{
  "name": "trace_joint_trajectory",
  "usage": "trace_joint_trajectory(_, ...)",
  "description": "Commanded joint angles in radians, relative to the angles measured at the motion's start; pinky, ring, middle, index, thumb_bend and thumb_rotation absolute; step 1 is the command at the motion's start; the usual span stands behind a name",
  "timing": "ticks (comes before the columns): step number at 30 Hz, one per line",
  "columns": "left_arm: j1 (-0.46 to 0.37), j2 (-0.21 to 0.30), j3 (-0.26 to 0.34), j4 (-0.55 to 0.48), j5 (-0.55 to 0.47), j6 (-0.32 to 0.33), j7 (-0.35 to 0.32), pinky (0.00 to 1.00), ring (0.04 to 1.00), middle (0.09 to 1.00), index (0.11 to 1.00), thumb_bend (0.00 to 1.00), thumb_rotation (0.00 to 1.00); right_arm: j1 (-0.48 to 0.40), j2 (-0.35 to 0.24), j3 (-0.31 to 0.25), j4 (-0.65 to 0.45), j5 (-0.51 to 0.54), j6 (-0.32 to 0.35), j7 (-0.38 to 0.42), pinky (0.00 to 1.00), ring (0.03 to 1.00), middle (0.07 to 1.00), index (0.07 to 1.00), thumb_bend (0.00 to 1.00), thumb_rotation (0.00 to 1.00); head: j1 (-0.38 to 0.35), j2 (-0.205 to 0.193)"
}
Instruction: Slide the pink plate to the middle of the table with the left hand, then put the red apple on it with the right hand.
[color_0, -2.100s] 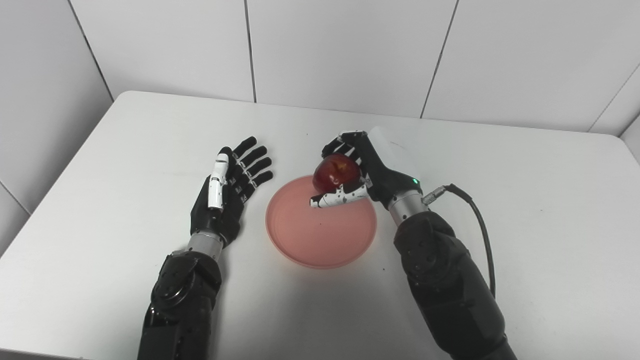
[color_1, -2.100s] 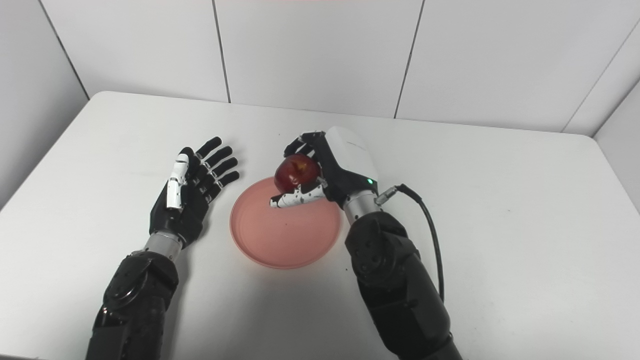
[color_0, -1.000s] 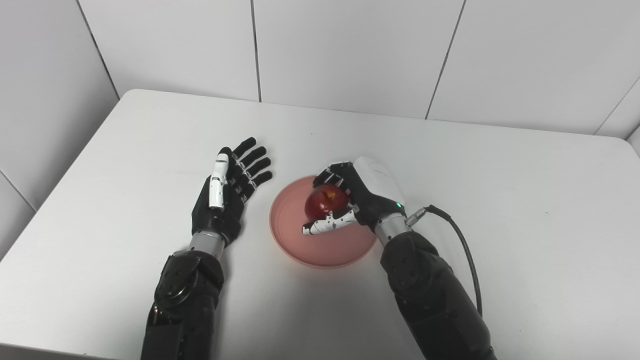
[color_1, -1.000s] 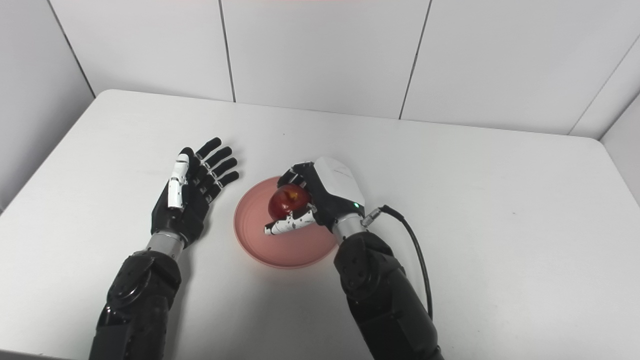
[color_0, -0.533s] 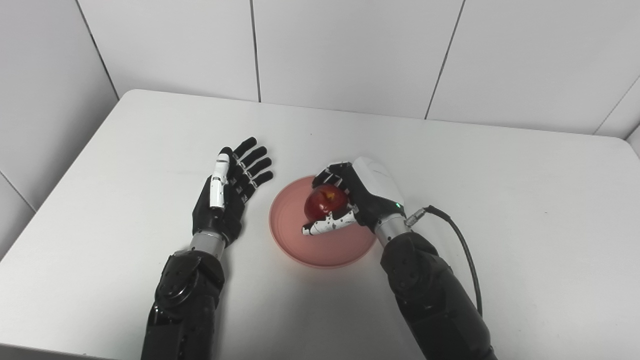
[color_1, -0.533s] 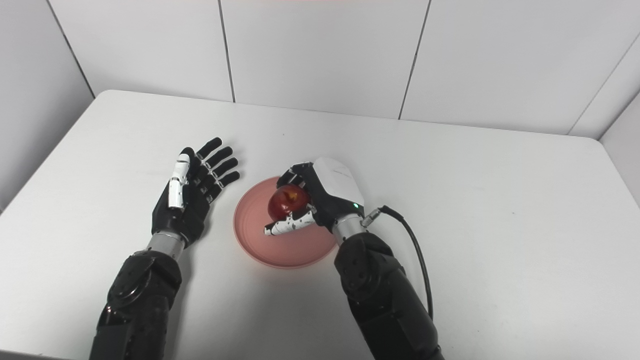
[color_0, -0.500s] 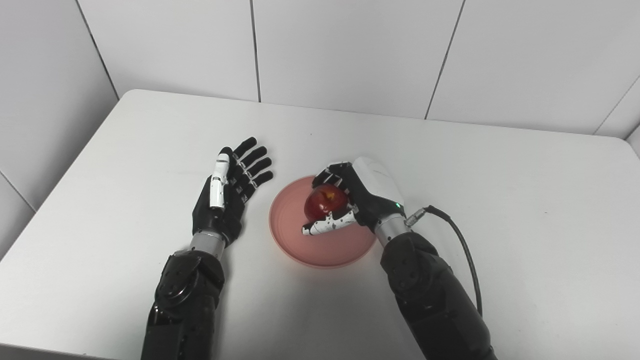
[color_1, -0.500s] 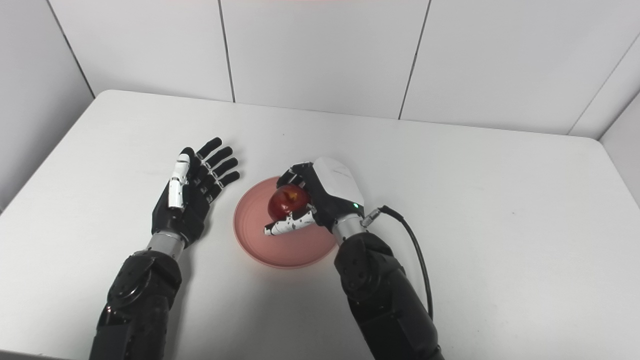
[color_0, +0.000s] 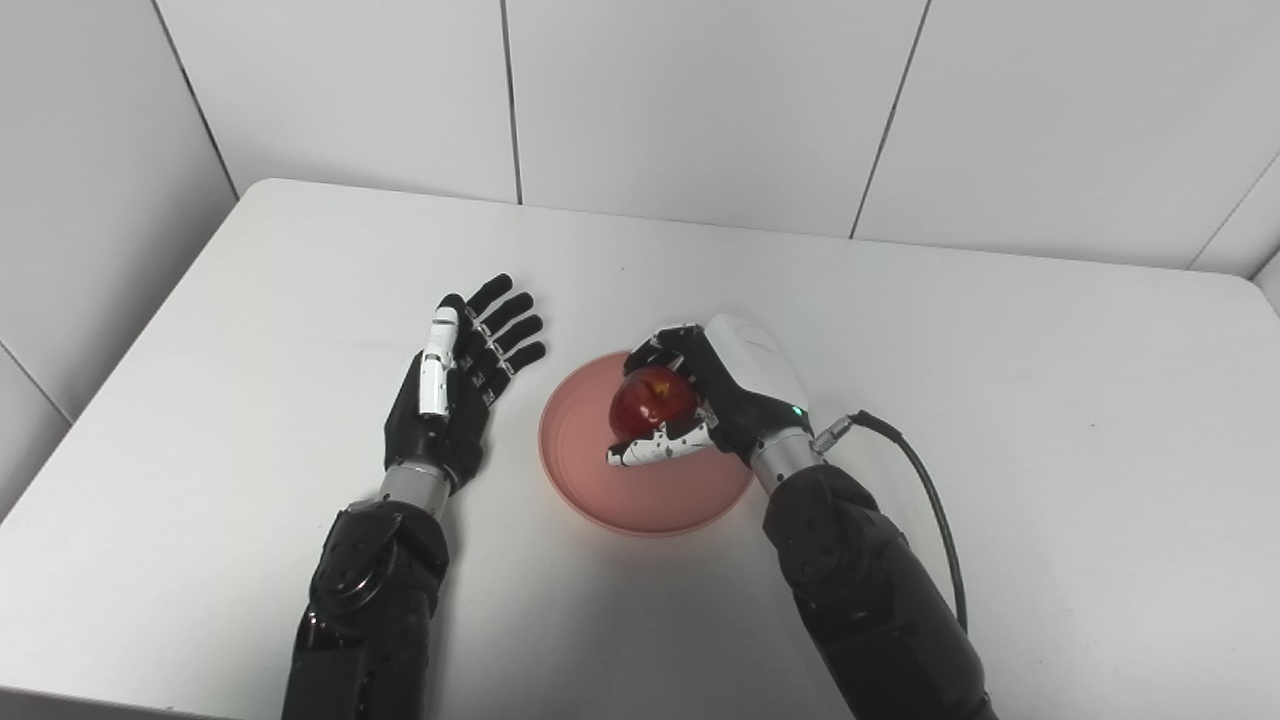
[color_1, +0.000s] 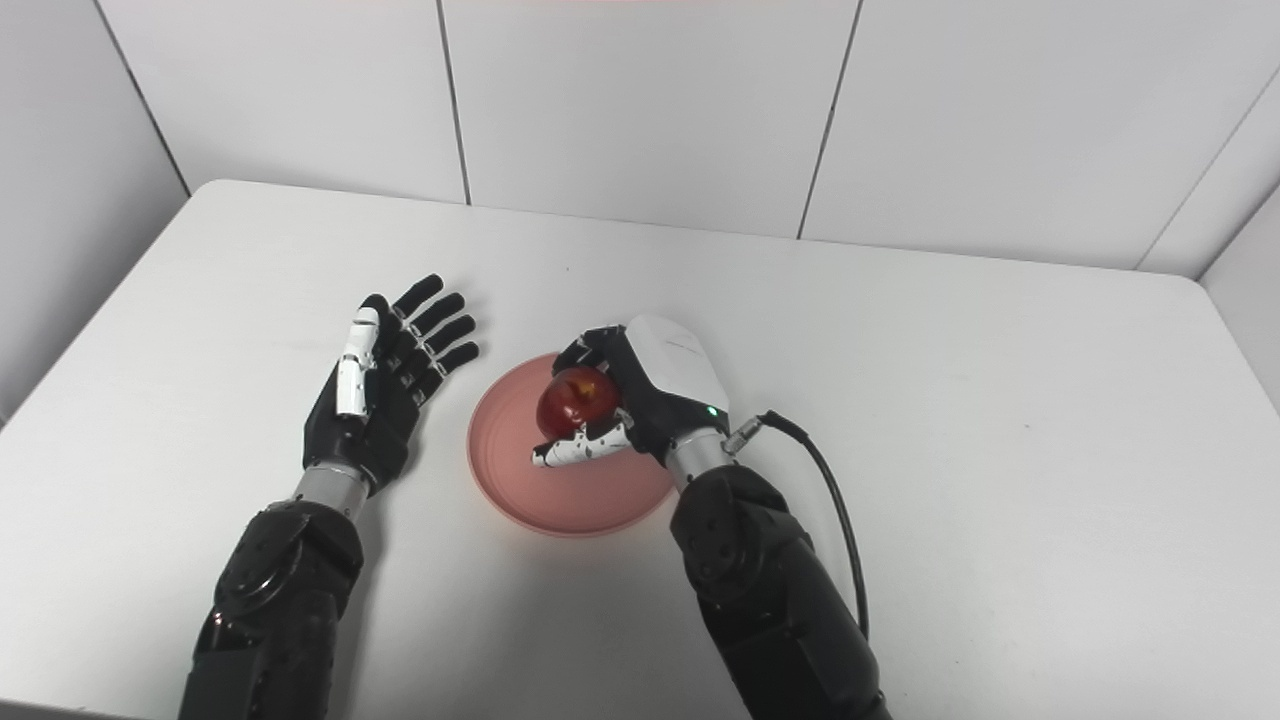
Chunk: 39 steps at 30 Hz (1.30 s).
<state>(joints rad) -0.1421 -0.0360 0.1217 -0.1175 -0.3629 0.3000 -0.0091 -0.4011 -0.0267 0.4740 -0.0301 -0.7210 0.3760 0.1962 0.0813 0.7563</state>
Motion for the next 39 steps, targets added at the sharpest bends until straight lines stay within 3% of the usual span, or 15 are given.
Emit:
trace_joint_trajectory(1, -0.024, 0.0, -0.001, -0.028, -0.002, -0.008, -0.006, 0.77, 0.8, 0.806, 0.79, 0.38, 1.0, -0.014, -0.002, -0.001, -0.038, -0.005, 0.013, 0.019, 0.5, 0.605, 0.676, 0.669, 0.88, 0.22, -0.001, 0.002)
trace_joint_trajectory(10, -0.024, 0.002, -0.002, -0.03, -0.001, -0.007, -0.007, 0.77, 0.798, 0.804, 0.79, 0.38, 1.0, -0.01, -0.009, -0.004, -0.072, -0.015, 0.03, 0.069, 0.54, 0.673, 0.756, 0.787, 0.97, 0.29, -0.002, 0.003)
trace_joint_trajectory(19, -0.024, 0.004, -0.002, -0.026, 0.0, -0.01, -0.009, 0.77, 0.797, 0.805, 0.794, 0.38, 1.0, -0.01, -0.016, -0.008, -0.097, -0.019, 0.025, 0.087, 0.64, 0.745, 0.801, 0.807, 1.0, 0.31, -0.002, 0.003)
trace_joint_trajectory(32, -0.024, 0.008, -0.001, -0.023, -0.002, -0.014, -0.013, 0.77, 0.797, 0.804, 0.791, 0.38, 1.0, -0.015, -0.042, -0.019, -0.148, -0.003, 0.015, 0.12, 0.7, 0.789, 0.84, 0.856, 1.0, 0.37, -0.009, 0.003)
trace_joint_trajectory(39, -0.025, 0.009, 0.001, -0.018, -0.001, -0.017, -0.012, 0.77, 0.799, 0.806, 0.791, 0.39, 1.0, -0.008, -0.073, -0.054, -0.215, 0.047, -0.013, 0.135, 0.73, 0.81, 0.853, 0.864, 1.0, 0.38, -0.02, 0.002)
